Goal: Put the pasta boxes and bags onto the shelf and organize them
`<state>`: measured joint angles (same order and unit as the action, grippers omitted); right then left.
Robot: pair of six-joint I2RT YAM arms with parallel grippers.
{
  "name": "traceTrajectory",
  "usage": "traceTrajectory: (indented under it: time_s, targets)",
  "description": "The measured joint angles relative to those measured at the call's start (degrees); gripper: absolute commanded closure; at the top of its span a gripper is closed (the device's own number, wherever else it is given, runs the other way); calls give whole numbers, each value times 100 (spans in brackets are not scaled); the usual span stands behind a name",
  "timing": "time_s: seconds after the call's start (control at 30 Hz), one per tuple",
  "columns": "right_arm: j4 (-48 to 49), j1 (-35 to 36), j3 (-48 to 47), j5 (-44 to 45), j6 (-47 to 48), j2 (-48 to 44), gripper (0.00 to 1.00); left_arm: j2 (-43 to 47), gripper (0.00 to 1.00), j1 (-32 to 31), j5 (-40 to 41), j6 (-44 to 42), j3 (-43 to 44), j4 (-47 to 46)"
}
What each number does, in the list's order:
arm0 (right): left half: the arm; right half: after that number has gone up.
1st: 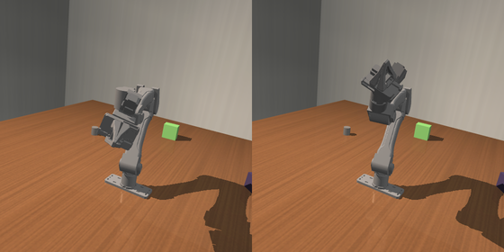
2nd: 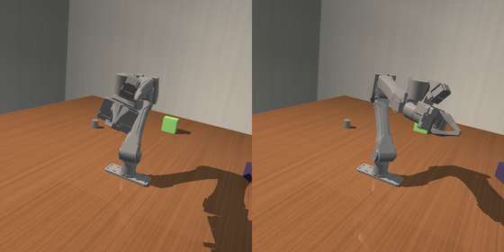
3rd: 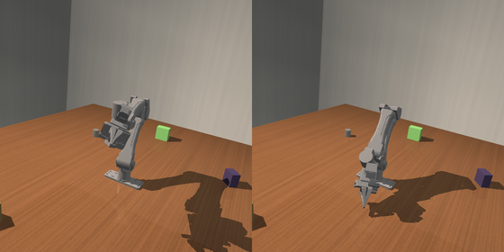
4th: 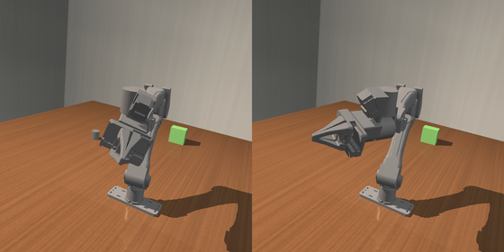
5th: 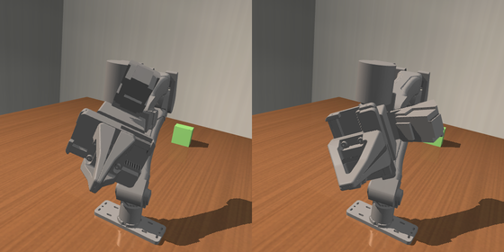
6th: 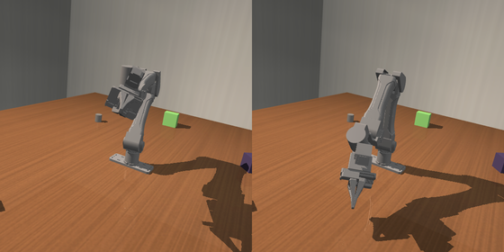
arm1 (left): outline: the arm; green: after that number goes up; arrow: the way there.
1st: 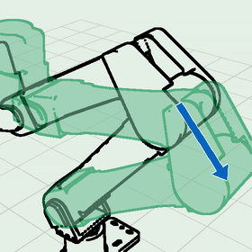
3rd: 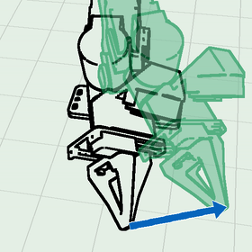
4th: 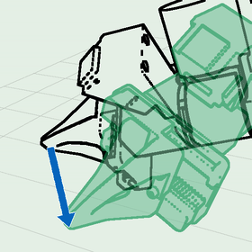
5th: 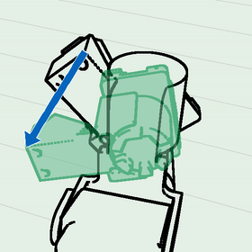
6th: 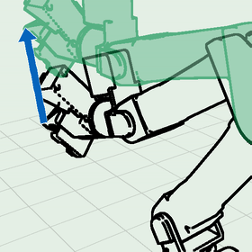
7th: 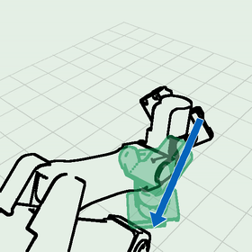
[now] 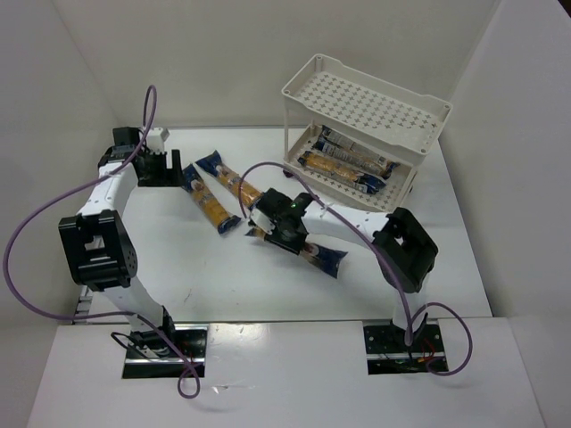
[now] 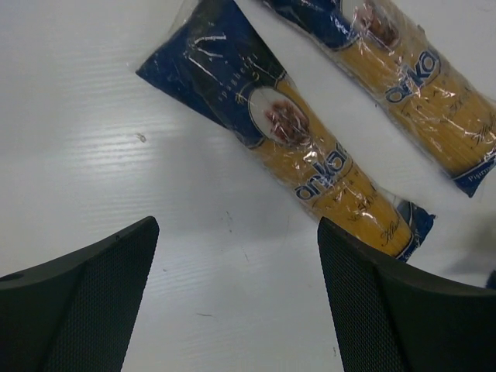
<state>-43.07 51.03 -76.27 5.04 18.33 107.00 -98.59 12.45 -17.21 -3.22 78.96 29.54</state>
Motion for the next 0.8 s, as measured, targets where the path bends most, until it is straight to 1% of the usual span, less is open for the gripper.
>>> traceTrajectory:
  time_s: [0.1,0.2,0.3,0.43,0.47,0.53,0.63,0.7,0.8]
  targets:
    - [-457,0,-920,249,160,0,100,-136,10,0,-7,-2,227,-26]
    - [-584,4,-1915,551,295,-33,100,-188,10,0,-4,-2,402,-48]
    - [-695,48,-2605,999,498,-136,100,-188,10,-13,-7,-2,525,-63]
    - [-796,179,-3556,2022,966,-175,100,-188,10,-26,-2,-2,573,-81]
    - [-619,199,-3709,2365,1204,-195,100,-188,10,-26,4,-2,573,-81]
    - [116,229,-3807,3045,1825,-308,100,-184,10,-28,15,-2,573,-81]
    - [1154,109,-4144,3709,2863,-337,100,-170,10,-33,26,-2,570,-81]
    - [1504,-175,-4736,3932,3416,-199,100,-142,10,-33,37,-2,566,-76]
    - [2251,-817,-5401,4201,4234,-52,100,-85,10,-33,39,-2,566,-79]
